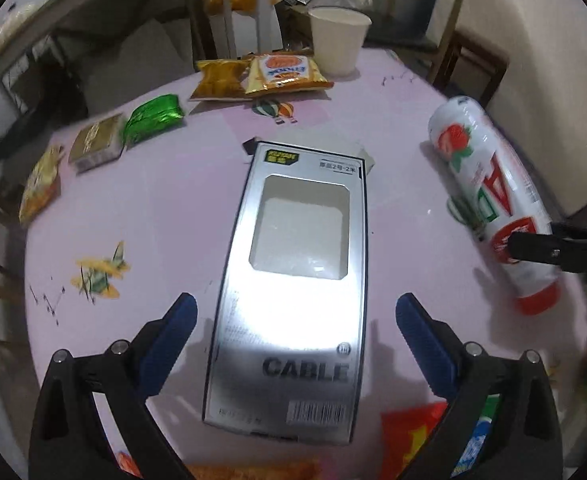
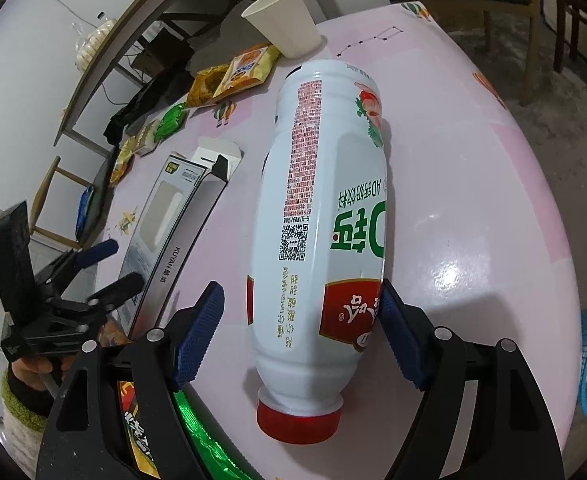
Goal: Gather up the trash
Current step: 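Grasp and lift the silver CABLE box with the left gripper while the right holds the bottle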
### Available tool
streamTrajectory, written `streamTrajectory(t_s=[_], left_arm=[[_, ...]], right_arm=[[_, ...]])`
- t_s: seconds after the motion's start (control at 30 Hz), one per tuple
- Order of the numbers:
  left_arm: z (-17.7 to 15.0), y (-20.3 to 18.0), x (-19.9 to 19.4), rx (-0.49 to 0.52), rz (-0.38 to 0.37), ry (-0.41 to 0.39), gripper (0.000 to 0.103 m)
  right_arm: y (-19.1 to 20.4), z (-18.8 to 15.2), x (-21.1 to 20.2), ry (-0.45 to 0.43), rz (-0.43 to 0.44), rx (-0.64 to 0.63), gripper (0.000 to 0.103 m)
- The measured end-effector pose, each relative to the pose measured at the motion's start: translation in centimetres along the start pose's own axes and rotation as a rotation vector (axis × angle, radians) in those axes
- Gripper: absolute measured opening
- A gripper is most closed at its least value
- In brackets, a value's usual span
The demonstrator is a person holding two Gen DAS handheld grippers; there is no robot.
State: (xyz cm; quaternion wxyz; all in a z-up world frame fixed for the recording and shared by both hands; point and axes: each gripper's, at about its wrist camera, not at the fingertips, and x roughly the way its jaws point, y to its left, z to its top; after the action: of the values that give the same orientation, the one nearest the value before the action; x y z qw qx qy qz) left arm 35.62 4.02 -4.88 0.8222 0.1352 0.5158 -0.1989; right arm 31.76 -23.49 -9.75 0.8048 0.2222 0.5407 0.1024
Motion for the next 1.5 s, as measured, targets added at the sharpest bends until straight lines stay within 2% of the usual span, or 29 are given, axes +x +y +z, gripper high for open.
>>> streamTrajectory(t_s=[0.1,0.3,0.37,0.5,0.67,0.73,0.77,0.97,1.27,1.5], left_arm=[[0.6,-0.5,1.0,0.02,0.043,0.005,0.097],[1.6,-0.2,2.0,-0.02,0.049,-0.014,0.097],[1.9,0.0,2.4,-0.032,0.049,-0.012,0.092],[2.0,0.4,2.9,-0.068,0.035,0.006,0.087],[1.8,0.4,2.9,-0.081,0.037,-0.003,0.087],[1.7,0.4,2.8,-0.093,0.03,-0.007,0.086],[1.7,0.4,2.8,-0.098,0.027,-0.011,0.086],[1.5,0.3,2.6,-0.099,0.025,-0.024,0.085],[1.7,0.3,-0.2,-0.114,0.009,-0.097,0.085],[1.3,-0.1,-3.8,-0.112,0.022,-0.179,0.085]], right_arm=[[0.0,0.1,0.1,0.002,-0.004,-0.004,0.074],[0.2,0.4,0.5,-0.002,-0.001,-0.016,0.074],[0.2,0.5,0.6,-0.007,0.001,-0.015,0.074],[0.0,0.5,0.6,-0.021,-0.002,-0.008,0.068],[-0.2,0.4,0.7,-0.03,-0.002,0.0,0.065],[-0.3,0.3,0.5,-0.036,-0.011,-0.001,0.061],[-0.4,0.3,0.5,-0.04,-0.016,0.003,0.055],[-0.9,0.2,0.1,-0.055,0.008,0.033,0.054],[-1.3,-0.3,-0.7,-0.084,0.039,0.069,0.054],[-0.8,-0.9,-2.5,-0.114,0.063,0.065,0.054]])
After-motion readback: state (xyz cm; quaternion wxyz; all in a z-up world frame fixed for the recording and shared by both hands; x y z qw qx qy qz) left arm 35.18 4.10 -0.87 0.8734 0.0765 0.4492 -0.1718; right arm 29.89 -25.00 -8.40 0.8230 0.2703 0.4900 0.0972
